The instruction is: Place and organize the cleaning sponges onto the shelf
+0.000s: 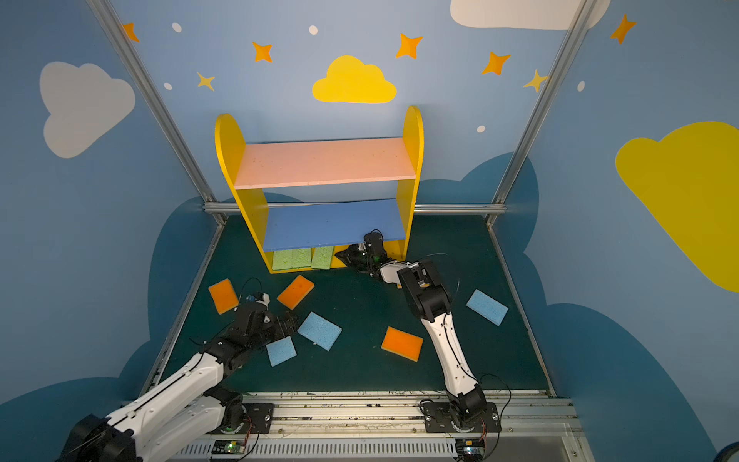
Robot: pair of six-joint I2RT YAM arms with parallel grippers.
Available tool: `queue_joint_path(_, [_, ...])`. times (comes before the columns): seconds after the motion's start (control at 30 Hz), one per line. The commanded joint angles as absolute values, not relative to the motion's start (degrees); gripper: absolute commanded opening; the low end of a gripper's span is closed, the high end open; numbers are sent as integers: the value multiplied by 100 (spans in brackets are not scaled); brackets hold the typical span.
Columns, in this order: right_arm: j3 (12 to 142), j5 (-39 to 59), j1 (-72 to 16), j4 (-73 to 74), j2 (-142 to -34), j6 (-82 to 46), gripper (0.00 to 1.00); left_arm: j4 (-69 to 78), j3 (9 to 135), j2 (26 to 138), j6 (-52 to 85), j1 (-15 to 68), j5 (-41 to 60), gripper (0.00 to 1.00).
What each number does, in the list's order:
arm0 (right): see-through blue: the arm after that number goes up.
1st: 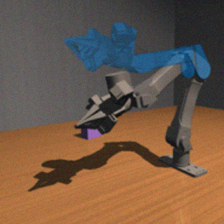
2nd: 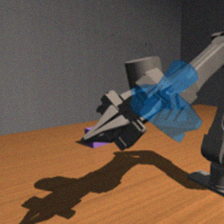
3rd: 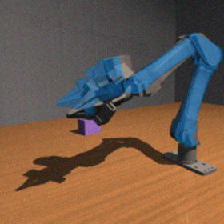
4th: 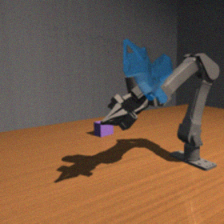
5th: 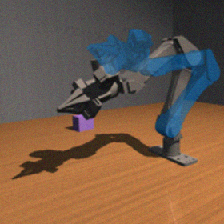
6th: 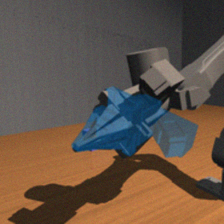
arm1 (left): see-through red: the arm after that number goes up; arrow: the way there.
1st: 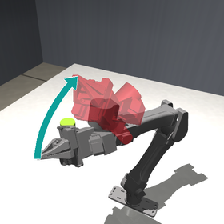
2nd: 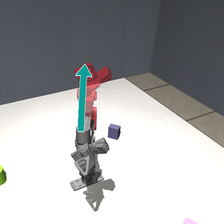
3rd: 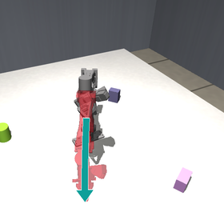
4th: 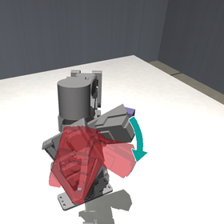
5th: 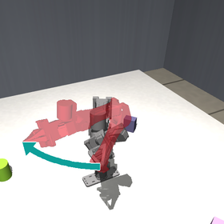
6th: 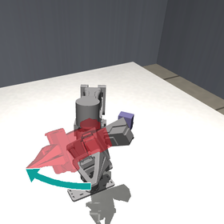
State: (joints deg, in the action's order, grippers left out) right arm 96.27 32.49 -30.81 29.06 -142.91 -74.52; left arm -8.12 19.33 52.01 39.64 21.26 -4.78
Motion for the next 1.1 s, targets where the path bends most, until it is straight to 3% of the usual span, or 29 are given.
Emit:
queue_joint_path(0.0, [9893, 2984, -3197, 2401, -14458, -7457, 0, -768, 1915, 5168, 3889, 2096, -527, 99])
queue_joint_path(0.7, [10690, 2811, -3234, 2135, -14991, -8050, 0, -802, 1869, 5036, 3876, 2097, -537, 99])
queue_joint_path(1.07, [9377, 2890, -2877, 2689, -14200, -7937, 3, -963, 1925, 4979, 3929, 2092, -647, 100])
